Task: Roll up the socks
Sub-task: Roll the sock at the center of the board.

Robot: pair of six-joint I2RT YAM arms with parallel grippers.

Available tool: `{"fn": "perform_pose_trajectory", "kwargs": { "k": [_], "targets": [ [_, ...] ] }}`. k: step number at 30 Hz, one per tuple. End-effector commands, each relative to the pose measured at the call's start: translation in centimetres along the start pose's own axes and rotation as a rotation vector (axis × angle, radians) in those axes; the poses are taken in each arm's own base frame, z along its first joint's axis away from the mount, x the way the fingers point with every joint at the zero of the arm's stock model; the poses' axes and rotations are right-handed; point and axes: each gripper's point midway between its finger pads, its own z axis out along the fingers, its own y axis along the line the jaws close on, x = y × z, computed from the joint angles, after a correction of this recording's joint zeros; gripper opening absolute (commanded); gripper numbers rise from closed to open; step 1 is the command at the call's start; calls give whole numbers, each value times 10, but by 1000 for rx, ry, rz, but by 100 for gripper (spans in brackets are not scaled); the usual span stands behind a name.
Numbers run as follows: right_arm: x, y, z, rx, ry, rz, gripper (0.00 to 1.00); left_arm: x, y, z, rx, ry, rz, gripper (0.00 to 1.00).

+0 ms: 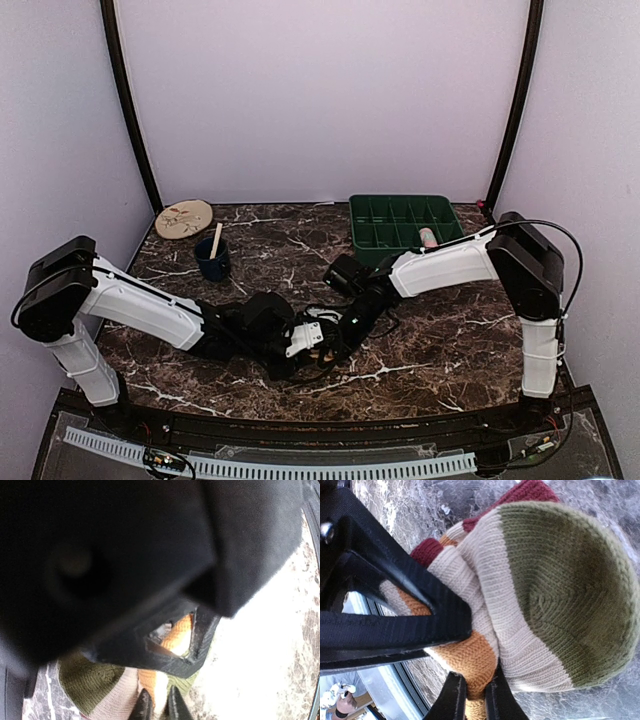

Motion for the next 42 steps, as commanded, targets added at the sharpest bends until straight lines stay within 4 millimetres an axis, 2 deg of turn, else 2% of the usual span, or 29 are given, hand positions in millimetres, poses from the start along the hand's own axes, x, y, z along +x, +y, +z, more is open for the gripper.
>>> {"fn": "perform_pose_trajectory", "kwargs": {
  "k": [1, 5, 12, 20, 23, 25, 30, 42],
  "targets": [
    [25, -17, 11, 38, 71, 57, 7, 60, -17, 10, 78, 206, -19, 7],
    [26, -19, 12, 27, 63, 77, 13, 60, -21, 9, 98, 207, -24, 0],
    [28, -25, 13, 9, 52, 112, 22, 60, -25, 7, 130, 215, -40, 0],
    [29, -34, 5, 12, 12, 155, 36, 60, -25, 8, 140, 229, -59, 0],
    [29, -38, 1, 19, -4, 166, 37, 62, -26, 10, 147, 235, -73, 0],
    [38, -43, 1, 24, 0, 188, 37, 63, -25, 10, 149, 235, -82, 0],
    [43, -50, -8, 15, -35, 222, 37, 65, -25, 9, 147, 234, -98, 0],
    [43, -62, -30, 20, -114, 259, 37, 61, -20, 10, 152, 222, -128, 0]
  ]
}}
